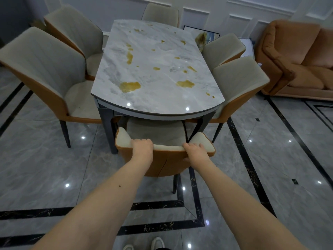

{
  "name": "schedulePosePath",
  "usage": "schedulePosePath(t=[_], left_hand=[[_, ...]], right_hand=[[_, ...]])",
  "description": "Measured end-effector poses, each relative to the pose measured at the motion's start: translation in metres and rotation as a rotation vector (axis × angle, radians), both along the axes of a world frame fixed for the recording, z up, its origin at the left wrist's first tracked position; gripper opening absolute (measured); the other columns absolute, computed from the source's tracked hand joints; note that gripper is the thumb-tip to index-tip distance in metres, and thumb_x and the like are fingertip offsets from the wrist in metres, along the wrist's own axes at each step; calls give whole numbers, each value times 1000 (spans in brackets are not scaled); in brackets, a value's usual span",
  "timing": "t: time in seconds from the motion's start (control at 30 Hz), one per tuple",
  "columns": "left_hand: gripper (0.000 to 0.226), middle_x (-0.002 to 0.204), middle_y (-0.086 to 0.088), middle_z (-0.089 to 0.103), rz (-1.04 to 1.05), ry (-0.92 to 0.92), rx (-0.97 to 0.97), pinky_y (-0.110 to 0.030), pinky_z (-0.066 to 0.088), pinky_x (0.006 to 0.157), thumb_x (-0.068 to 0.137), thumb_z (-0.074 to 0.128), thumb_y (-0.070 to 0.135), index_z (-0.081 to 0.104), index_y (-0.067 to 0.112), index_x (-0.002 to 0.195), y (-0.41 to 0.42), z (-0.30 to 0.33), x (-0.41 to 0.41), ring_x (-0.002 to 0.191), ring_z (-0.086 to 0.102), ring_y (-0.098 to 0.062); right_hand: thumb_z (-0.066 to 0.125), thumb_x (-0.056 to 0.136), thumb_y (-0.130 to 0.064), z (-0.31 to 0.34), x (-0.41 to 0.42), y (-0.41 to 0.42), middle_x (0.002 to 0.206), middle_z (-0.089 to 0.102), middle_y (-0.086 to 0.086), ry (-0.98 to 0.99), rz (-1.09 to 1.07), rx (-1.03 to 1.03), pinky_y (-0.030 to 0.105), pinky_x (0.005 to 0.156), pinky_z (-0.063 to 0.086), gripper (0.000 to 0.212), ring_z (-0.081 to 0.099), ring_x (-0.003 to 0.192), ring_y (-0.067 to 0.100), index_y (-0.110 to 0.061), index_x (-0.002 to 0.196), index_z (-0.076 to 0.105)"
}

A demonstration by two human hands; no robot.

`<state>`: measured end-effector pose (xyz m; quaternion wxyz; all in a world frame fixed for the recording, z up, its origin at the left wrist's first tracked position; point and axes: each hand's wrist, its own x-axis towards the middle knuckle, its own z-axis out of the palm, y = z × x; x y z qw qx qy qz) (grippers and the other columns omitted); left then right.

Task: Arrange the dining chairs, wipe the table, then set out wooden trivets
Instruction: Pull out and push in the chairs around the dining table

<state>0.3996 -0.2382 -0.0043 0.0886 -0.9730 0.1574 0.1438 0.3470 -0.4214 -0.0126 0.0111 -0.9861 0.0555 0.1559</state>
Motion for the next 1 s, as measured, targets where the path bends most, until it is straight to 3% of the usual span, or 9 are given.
schedulePosePath(t=[0.17, 0.43, 0.7, 0.83, 1.0], left_hand=[[40, 119, -7, 56, -157, 33, -158, -36, 43, 88, 85, 63, 15, 47, 13, 121, -63, 15, -25, 110, 54, -27], [38, 121, -6, 56, -204, 106, -280, -34, 42, 79, 88, 58, 22, 49, 13, 124, -182, 38, -35, 109, 56, -26], [26, 114, -7, 58, -216, 102, -199, -35, 46, 79, 91, 59, 18, 52, 13, 115, -330, 38, -53, 103, 58, -26], [22, 112, -6, 58, -251, 69, -217, -32, 39, 73, 92, 55, 19, 54, 14, 113, -388, 37, -56, 101, 58, -24], [26, 117, -5, 57, -272, 63, -201, -32, 44, 81, 93, 54, 20, 52, 14, 118, -460, 43, -41, 107, 57, -23]], right_hand=[[61, 88, -22, 12, -17, -28, 129, 54, 2, -94, 10, 41, 36, 105, 33, 46, 50, 120, 22, -20, 132, 46], [61, 90, -23, 29, -53, -138, 135, 50, 6, -118, -119, 66, 35, 103, 37, 50, 48, 123, 24, -17, 137, 42], [60, 92, -22, 47, -80, -284, 135, 51, 8, -98, -141, 61, 38, 101, 41, 51, 51, 121, 26, -14, 138, 41], [60, 92, -23, 52, -90, -342, 135, 52, 8, -100, -172, 67, 39, 99, 45, 50, 52, 120, 27, -16, 137, 41], [58, 93, -22, 59, -87, -411, 139, 48, 7, -107, -216, 67, 36, 100, 42, 54, 49, 123, 24, -18, 143, 37]])
